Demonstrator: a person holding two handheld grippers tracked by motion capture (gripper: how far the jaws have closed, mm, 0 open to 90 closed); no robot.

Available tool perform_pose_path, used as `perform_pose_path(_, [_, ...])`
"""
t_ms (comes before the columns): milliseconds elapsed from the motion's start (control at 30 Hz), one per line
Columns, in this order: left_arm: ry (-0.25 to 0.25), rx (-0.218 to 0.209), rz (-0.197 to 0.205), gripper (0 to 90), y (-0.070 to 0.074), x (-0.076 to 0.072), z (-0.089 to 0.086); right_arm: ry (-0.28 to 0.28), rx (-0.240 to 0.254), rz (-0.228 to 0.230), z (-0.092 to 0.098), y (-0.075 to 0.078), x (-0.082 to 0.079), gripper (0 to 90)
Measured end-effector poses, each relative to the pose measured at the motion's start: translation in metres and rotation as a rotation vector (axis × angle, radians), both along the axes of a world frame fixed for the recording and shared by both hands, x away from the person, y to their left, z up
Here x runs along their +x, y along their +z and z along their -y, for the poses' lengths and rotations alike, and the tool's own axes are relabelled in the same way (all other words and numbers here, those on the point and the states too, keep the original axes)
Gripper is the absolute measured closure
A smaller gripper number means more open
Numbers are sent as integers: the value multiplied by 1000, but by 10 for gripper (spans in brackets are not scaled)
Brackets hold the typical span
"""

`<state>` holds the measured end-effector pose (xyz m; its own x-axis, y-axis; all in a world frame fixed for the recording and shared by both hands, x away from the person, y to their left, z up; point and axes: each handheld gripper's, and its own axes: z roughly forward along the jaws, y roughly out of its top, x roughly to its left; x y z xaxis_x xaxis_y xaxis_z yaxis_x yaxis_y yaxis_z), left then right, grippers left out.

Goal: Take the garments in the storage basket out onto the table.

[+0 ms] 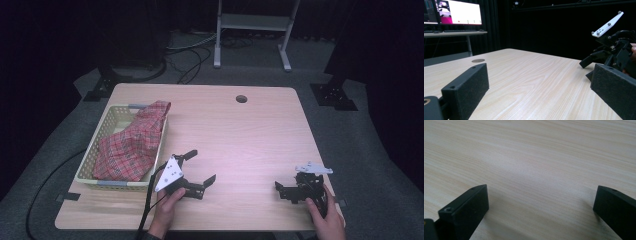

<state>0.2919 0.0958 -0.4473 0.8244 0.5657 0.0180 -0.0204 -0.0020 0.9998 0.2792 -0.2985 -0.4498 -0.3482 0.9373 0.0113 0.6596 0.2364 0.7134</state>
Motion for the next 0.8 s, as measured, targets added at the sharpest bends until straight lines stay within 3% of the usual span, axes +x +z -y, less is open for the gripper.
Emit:
perform_pose_path(500, [-7,-25,-28,16,9,2,-1,0,0,0,0,0,0,0])
perform_pose_path(800, [-7,-10,-30,15,17,2,-1,0,0,0,0,0,0,0])
